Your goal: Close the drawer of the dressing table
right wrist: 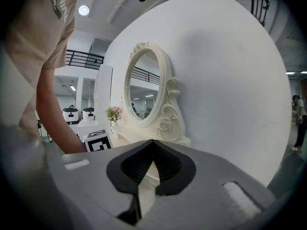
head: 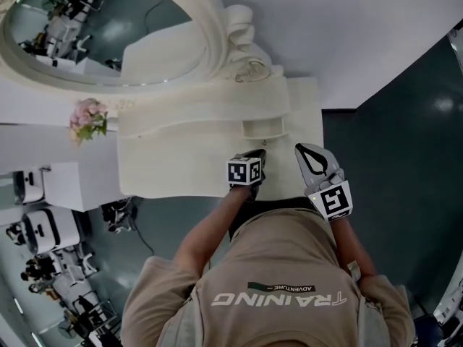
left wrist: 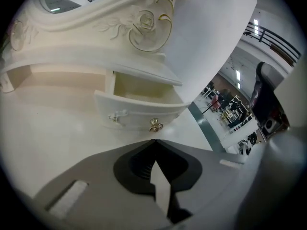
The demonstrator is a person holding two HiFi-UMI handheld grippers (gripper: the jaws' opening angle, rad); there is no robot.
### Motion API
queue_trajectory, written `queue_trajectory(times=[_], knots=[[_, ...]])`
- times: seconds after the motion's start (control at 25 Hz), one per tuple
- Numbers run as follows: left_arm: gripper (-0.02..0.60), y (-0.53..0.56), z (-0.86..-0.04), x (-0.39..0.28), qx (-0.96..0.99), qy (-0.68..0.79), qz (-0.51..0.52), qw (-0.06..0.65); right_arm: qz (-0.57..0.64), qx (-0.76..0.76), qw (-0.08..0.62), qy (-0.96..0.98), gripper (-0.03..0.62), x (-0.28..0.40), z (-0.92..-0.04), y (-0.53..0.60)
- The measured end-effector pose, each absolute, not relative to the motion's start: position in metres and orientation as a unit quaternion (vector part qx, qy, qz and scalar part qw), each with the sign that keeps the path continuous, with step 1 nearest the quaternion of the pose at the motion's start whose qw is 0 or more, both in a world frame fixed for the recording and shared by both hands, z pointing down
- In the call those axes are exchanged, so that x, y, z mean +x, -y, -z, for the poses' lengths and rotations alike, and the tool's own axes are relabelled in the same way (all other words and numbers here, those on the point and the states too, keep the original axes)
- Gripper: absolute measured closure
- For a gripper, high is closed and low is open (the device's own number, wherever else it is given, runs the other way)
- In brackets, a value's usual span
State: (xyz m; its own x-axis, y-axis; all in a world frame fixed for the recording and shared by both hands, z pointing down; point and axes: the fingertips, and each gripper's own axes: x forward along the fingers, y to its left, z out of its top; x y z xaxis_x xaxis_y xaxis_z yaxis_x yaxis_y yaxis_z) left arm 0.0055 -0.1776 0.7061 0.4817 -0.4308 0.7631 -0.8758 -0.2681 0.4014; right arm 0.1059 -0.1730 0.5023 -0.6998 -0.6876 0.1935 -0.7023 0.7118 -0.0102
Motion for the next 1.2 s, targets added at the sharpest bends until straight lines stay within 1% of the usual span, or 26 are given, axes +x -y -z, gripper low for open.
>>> queue_trajectory(times=[0.68, 0.92, 1.04, 1.2], knots=[[0.563, 0.190, -0.714, 0.007, 0.736, 0.438, -0.272, 0.439, -0.056, 0.355, 0.096, 0.928, 0.592, 0.100, -0.511, 0.181], [0.563, 0.192, -0.713, 0.009, 0.739, 0.444, -0.275, 0.425, -0.064, 0.360, 0.094, 0.926, 0.592, 0.106, -0.515, 0.190], [0.563, 0.196, -0.711, 0.013, 0.739, 0.449, -0.269, 0.425, -0.059, 0.358, 0.102, 0.926, 0.592, 0.110, -0.515, 0.193], [0.563, 0.197, -0.710, 0.014, 0.735, 0.454, -0.269, 0.426, -0.070, 0.358, 0.096, 0.926, 0.592, 0.110, -0.515, 0.195]])
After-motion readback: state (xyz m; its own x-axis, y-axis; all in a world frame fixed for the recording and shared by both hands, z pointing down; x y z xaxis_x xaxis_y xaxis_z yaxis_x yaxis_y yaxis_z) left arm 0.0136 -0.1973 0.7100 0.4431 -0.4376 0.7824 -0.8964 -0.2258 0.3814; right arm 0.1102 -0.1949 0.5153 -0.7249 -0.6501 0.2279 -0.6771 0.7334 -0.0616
